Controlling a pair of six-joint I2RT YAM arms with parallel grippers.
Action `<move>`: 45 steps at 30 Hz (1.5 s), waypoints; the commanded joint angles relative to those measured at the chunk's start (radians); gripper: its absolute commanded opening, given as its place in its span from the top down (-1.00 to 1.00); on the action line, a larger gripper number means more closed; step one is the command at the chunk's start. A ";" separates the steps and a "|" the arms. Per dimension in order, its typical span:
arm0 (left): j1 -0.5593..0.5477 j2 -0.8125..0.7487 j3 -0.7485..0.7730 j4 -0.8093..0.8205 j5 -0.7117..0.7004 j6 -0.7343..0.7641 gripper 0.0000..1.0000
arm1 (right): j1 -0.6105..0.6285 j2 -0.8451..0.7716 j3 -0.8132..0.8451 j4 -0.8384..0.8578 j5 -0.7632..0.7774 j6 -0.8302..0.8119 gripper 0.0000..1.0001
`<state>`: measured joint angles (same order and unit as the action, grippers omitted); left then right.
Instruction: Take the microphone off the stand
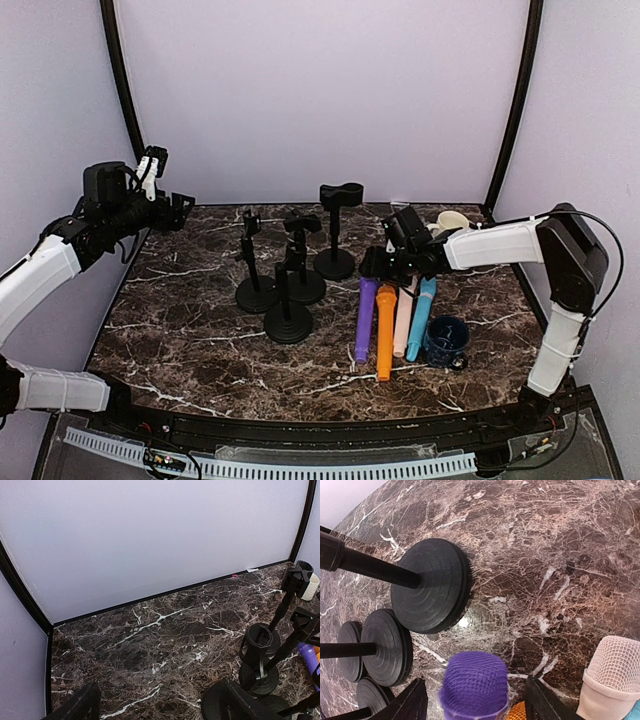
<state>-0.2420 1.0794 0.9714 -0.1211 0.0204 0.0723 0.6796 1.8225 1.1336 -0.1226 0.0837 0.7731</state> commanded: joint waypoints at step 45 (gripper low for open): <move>0.469 -0.038 -0.730 0.951 0.138 -0.325 -0.98 | -0.778 -0.694 -0.802 0.818 0.072 -0.516 -0.97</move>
<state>0.2207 1.0565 0.3531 0.5198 0.1951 -0.2485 -0.0753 1.1824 0.4469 0.4377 0.0841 0.3252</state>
